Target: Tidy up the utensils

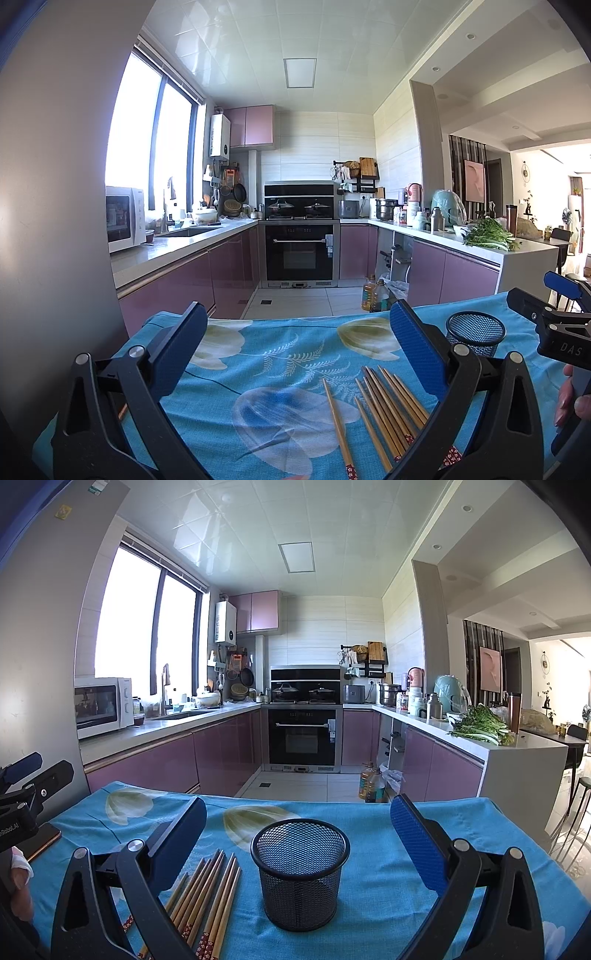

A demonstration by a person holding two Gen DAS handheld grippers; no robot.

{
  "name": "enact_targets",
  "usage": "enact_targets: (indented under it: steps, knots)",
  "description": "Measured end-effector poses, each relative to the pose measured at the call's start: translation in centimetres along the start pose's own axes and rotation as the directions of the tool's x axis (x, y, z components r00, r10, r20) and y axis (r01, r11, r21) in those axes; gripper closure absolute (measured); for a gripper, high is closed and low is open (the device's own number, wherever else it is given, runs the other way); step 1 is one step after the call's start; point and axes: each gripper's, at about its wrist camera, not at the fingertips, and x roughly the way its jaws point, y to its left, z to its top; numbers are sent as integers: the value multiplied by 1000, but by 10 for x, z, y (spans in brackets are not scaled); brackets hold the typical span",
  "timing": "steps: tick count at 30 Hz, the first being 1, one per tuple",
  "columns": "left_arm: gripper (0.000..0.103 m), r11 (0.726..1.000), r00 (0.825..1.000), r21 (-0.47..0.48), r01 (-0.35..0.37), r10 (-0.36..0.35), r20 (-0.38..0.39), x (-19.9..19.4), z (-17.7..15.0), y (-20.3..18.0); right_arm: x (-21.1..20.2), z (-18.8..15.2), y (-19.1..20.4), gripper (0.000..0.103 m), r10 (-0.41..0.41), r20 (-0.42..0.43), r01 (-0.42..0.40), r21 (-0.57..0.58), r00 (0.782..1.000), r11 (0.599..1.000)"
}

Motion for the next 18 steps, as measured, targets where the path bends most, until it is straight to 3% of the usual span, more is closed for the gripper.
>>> enact_targets:
  steps: [18]
  knots:
    - [5,1000,1000,2,3,-3,-1,0,-2,0,1,0,-1,6,5,-1,-5,2,1000,1000]
